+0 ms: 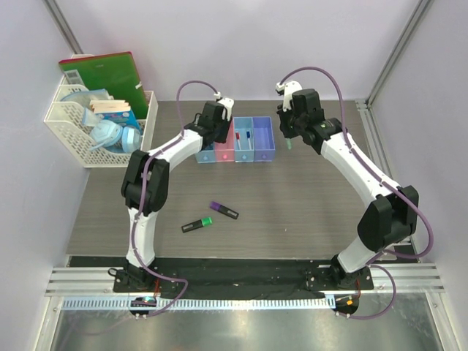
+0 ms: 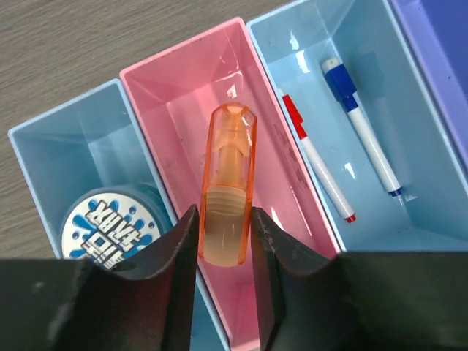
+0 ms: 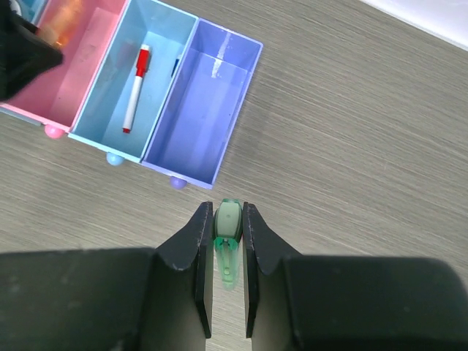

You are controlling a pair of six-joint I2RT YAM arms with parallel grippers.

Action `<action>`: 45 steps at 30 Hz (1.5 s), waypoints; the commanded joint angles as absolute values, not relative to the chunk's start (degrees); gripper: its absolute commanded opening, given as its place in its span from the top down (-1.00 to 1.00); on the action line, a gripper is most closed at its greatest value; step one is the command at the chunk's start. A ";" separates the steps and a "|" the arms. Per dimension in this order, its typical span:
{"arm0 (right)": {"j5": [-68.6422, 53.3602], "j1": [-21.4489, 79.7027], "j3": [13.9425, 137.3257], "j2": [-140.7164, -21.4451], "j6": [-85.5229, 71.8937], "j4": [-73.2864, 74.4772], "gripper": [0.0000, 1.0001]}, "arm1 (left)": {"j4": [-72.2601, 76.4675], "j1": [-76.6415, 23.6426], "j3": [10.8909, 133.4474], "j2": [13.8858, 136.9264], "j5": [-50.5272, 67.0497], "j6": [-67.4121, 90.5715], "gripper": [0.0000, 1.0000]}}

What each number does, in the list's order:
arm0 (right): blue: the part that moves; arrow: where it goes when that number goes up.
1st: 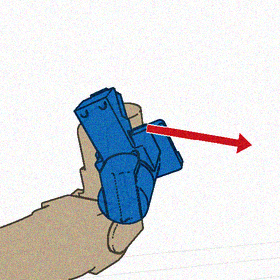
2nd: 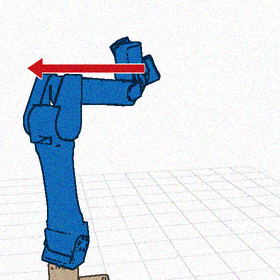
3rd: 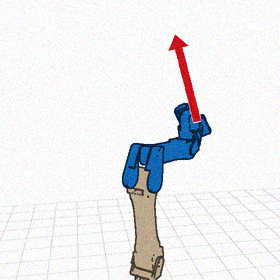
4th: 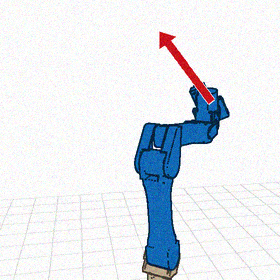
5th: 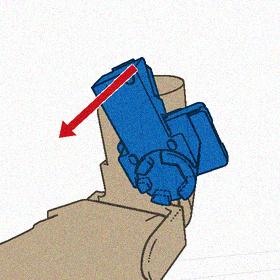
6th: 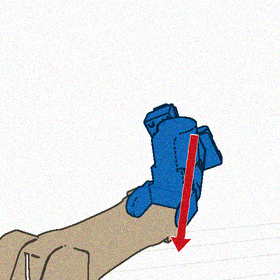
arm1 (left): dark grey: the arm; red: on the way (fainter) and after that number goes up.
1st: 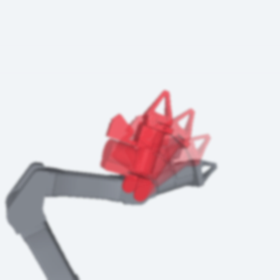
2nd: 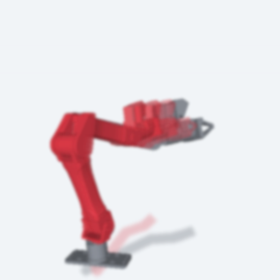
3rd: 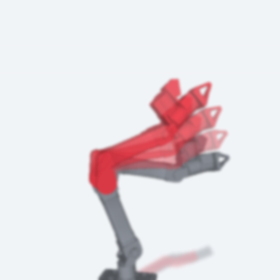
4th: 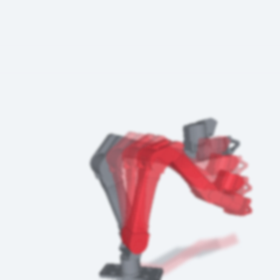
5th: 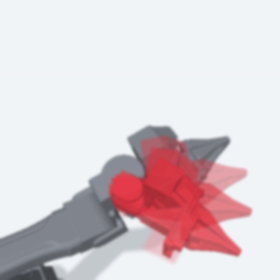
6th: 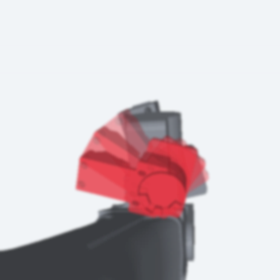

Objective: Sort the stationery into containers
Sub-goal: Place the stationery in the storage box.

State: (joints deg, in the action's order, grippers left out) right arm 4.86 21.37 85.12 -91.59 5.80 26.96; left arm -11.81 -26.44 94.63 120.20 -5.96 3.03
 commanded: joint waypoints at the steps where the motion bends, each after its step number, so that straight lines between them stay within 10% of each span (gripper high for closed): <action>1: 4.40 21.88 84.99 -88.59 6.24 23.29 0.98 | -13.89 -26.01 97.29 121.99 -6.15 2.55 0.21; 8: 3.87 21.88 85.17 -88.42 5.54 23.11 0.98 | -14.15 -25.66 96.86 121.20 -4.05 2.02 -0.32; 25: -13.26 20.74 92.37 -92.81 -10.01 23.20 0.98 | -0.35 -31.79 67.25 92.65 22.94 -15.62 -0.19; 38: -23.55 17.58 96.24 -97.47 -13.89 25.22 0.98 | 13.78 -50.80 43.88 76.82 -14.58 -48.67 -0.33; 45: -32.94 14.94 100.72 -101.51 -12.74 32.60 0.98 | 45.65 -52.99 27.79 75.32 -21.27 -80.12 -0.34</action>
State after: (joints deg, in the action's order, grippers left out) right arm -25.39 15.57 97.01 -99.98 -12.62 29.32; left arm 21.02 -51.48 34.63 75.18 -15.79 -57.47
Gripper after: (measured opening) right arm 0.199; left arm 0.669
